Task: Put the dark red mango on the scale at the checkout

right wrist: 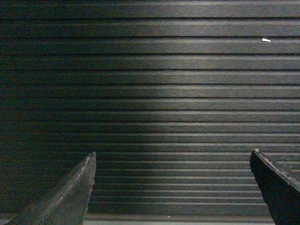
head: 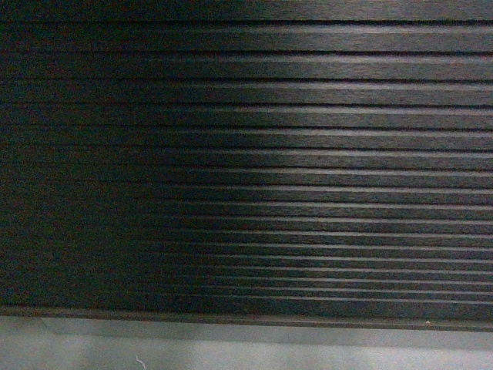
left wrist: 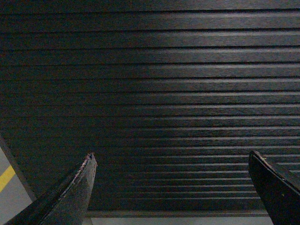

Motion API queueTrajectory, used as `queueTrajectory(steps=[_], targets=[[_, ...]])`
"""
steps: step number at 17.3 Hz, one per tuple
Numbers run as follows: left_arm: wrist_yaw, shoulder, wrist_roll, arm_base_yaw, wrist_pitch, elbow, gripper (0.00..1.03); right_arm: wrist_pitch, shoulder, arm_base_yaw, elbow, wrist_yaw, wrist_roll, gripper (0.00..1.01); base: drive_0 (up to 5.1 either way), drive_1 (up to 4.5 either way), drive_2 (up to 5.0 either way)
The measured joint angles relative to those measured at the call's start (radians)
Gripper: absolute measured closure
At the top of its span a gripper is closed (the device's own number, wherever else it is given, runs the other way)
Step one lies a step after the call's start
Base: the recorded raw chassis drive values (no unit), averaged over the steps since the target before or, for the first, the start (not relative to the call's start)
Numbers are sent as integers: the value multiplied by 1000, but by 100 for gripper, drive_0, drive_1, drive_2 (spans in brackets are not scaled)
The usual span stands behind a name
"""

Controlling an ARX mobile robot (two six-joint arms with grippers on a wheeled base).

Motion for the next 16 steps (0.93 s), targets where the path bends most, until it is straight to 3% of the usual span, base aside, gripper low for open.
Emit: queueTrajectory(steps=[16], targets=[[0, 0, 0, 0, 0, 0, 5, 0, 0, 0, 0, 0, 0, 3, 0, 0, 0]])
